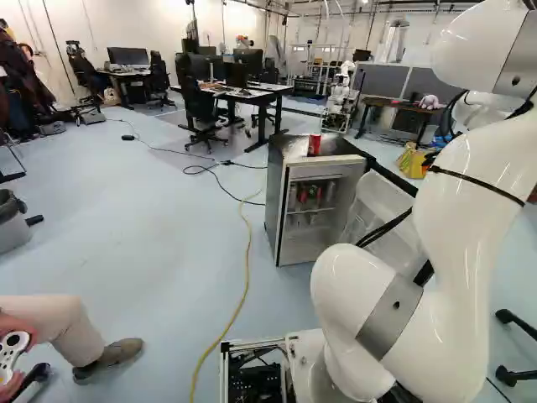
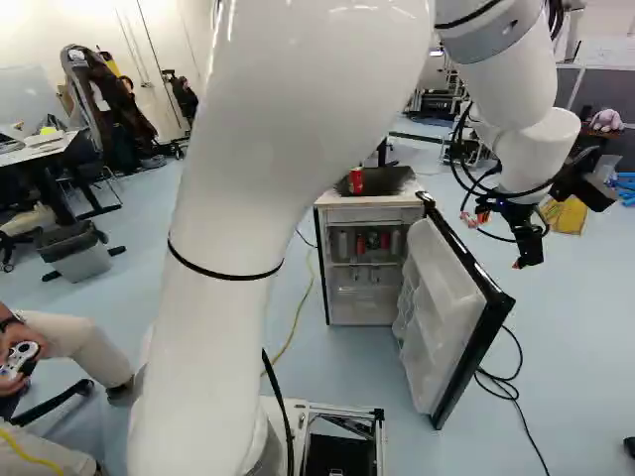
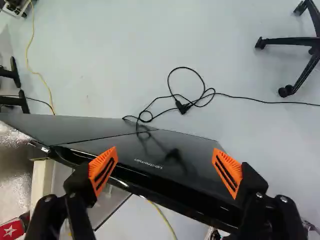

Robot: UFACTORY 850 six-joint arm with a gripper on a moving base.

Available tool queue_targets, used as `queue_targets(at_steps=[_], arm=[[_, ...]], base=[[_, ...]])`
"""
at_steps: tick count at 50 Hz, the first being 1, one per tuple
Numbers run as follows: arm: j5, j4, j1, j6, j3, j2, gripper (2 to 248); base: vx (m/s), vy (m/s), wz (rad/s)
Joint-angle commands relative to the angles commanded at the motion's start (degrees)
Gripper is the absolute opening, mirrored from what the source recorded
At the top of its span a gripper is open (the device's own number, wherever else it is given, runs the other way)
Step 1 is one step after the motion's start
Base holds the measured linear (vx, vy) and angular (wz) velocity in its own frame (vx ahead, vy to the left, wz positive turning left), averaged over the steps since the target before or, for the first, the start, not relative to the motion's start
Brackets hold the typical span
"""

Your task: Grab a drink from the fridge

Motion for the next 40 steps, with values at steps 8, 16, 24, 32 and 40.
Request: queue_targets(at_steps=[8, 16, 24, 32, 40], arm=[[-1.71, 0.65, -0.66, 0.0, -2.18, -2.55, 247], [-3.43, 1.21, -0.99, 0.0, -3.46, -4.43, 247], [-5.14, 1.61, -1.05, 0.0, -4.0, -5.78, 247], [-5.97, 1.71, -1.06, 0.0, -4.42, -7.03, 247], [-6.1, 1.73, -1.06, 0.0, -4.57, -7.45, 247]], base=[[0.0, 0.0, 0.0], [0.0, 0.0, 0.0], [0.0, 0.0, 0.0], [0.0, 0.0, 0.0], [0.0, 0.0, 0.0]])
